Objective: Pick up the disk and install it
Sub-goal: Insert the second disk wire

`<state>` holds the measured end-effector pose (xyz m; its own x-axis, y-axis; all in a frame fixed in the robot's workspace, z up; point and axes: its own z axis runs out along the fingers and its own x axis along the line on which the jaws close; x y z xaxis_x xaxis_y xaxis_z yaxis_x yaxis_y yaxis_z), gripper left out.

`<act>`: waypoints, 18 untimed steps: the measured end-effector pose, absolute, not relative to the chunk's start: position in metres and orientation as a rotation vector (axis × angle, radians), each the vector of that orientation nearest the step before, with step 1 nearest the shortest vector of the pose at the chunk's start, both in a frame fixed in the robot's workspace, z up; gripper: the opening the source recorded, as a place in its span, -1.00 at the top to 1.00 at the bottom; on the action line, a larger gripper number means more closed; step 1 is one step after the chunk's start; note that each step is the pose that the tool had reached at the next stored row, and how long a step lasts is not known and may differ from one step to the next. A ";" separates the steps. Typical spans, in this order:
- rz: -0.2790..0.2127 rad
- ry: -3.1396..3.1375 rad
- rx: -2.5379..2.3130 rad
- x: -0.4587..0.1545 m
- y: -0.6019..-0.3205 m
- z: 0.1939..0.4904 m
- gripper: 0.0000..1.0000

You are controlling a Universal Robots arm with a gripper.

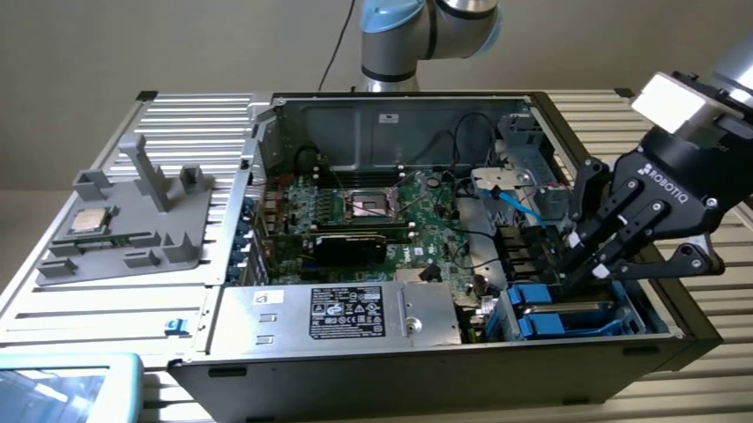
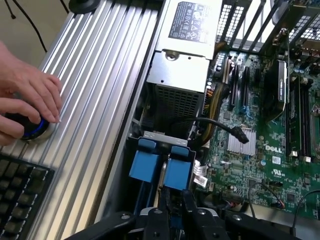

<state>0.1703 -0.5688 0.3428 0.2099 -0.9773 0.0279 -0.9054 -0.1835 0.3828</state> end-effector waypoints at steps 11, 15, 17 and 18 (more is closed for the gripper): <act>-0.291 -1.762 2.156 0.171 -0.552 0.374 0.53; -0.290 -1.763 2.156 0.172 -0.549 0.374 0.53; -0.290 -1.762 2.156 0.172 -0.549 0.374 0.53; -0.290 -1.762 2.156 0.172 -0.549 0.374 0.53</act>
